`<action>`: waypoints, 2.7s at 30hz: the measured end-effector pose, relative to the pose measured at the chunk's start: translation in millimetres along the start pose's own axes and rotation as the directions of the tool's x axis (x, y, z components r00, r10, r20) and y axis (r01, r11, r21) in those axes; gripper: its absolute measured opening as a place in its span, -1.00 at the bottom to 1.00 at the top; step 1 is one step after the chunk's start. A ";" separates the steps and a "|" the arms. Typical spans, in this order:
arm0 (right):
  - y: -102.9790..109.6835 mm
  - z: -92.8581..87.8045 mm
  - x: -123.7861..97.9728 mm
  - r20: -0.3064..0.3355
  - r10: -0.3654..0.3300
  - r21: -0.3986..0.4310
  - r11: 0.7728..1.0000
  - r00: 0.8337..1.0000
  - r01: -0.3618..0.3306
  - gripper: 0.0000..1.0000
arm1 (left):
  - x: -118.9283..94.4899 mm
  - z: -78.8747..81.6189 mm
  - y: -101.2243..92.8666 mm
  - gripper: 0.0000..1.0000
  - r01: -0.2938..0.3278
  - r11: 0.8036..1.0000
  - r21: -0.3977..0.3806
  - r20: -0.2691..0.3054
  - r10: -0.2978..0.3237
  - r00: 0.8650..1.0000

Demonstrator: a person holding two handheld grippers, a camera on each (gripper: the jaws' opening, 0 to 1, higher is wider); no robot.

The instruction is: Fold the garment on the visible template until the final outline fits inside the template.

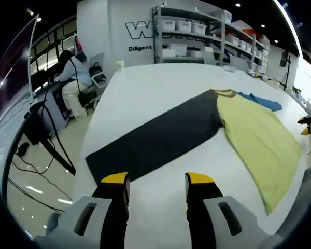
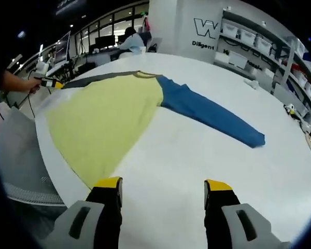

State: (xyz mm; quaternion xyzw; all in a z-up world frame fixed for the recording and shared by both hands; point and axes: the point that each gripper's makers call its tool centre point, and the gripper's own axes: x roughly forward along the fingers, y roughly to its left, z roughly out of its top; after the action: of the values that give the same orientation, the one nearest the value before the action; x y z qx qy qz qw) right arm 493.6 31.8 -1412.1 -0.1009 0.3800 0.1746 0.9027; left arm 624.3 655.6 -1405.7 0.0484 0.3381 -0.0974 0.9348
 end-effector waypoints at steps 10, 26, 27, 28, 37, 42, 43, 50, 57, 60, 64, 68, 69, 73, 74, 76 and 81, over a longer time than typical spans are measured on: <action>32.6 41.6 -21.2 0.250 0.130 -0.069 0.991 0.959 -0.116 0.90 | 3.2 -7.1 37.1 0.29 -0.080 0.985 -0.154 -0.008 0.080 0.997; 50.9 36.7 -40.0 0.266 0.152 -0.076 0.988 0.952 -0.137 0.98 | -2.9 -19.4 31.6 -0.08 -0.103 0.964 -0.247 -0.052 0.092 0.994; 51.5 34.9 -40.7 0.261 0.150 -0.075 0.988 0.954 -0.134 0.98 | -2.7 -21.2 33.2 -0.10 -0.107 0.962 -0.250 -0.061 0.095 0.994; 52.1 32.6 -41.6 0.254 0.147 -0.072 0.988 0.956 -0.133 0.98 | -2.2 -23.6 33.8 -0.15 -0.109 0.961 -0.254 -0.072 0.093 0.993; 52.6 21.6 -47.8 0.237 0.121 -0.041 0.993 0.964 -0.114 0.95 | 0.6 -20.0 45.3 -0.67 -0.139 0.974 -0.177 -0.083 0.126 0.988; 54.0 15.7 -49.7 0.232 0.110 -0.028 0.994 0.966 -0.107 0.92 | 2.0 -16.9 48.6 -0.97 -0.129 0.978 -0.163 -0.104 0.113 0.988; 54.3 13.5 -50.2 0.232 0.108 -0.019 0.994 0.967 -0.106 0.92 | 3.2 -16.5 48.6 -0.98 -0.125 0.972 -0.200 -0.117 0.103 0.988; 54.4 6.5 -51.9 0.227 0.098 -0.001 0.995 0.969 -0.100 0.90 | 4.7 12.6 45.2 -0.99 -0.087 0.969 -0.230 -0.068 0.074 0.995; 54.4 5.9 -52.2 0.232 0.093 0.010 0.995 0.968 -0.098 0.92 | 10.3 68.0 24.3 -0.99 0.013 0.973 -0.230 0.055 0.000 0.998; 54.2 7.9 -52.0 0.239 0.096 0.005 0.995 0.966 -0.100 0.93 | 12.2 100.0 6.9 -0.99 0.076 0.934 -0.350 0.128 -0.032 0.991; 54.2 9.6 -51.3 0.243 0.094 0.010 0.995 0.965 -0.100 0.93 | 14.6 129.3 -20.9 -0.99 0.129 0.959 -0.252 0.164 -0.089 0.982; 53.9 10.2 -52.3 0.251 0.092 0.012 0.995 0.964 -0.098 0.93 | 15.3 162.3 -47.3 -0.99 0.206 0.943 -0.262 0.234 -0.145 0.961; 53.6 9.6 -52.6 0.252 0.091 0.014 0.995 0.963 -0.098 0.92 | 15.7 172.9 -55.5 -0.99 0.232 0.938 -0.258 0.251 -0.167 0.953; 50.6 7.3 -54.9 0.255 0.081 0.029 0.995 0.963 -0.091 0.92 | 18.9 203.1 -77.0 -0.99 0.298 0.923 -0.243 0.297 -0.221 0.929; 49.2 6.9 -56.0 0.259 0.077 0.036 0.995 0.963 -0.089 0.92 | 18.8 209.4 -82.2 -0.99 0.315 0.921 -0.229 0.309 -0.239 0.921; 47.5 6.7 -57.1 0.263 0.072 0.041 0.995 0.962 -0.086 0.92 | 19.1 224.6 -91.1 -0.99 0.343 0.916 -0.210 0.327 -0.265 0.907; 45.4 4.1 -58.7 0.268 0.063 0.055 0.995 0.961 -0.080 0.91 | 14.5 254.1 -117.6 -0.99 0.393 0.906 -0.159 0.357 -0.318 0.878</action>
State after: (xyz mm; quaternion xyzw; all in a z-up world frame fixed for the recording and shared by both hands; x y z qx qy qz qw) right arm 440.3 60.8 -1369.1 -0.0333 0.2645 0.2066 0.9414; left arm 768.1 498.9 -1223.1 -0.1384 0.1923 -0.2359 0.9424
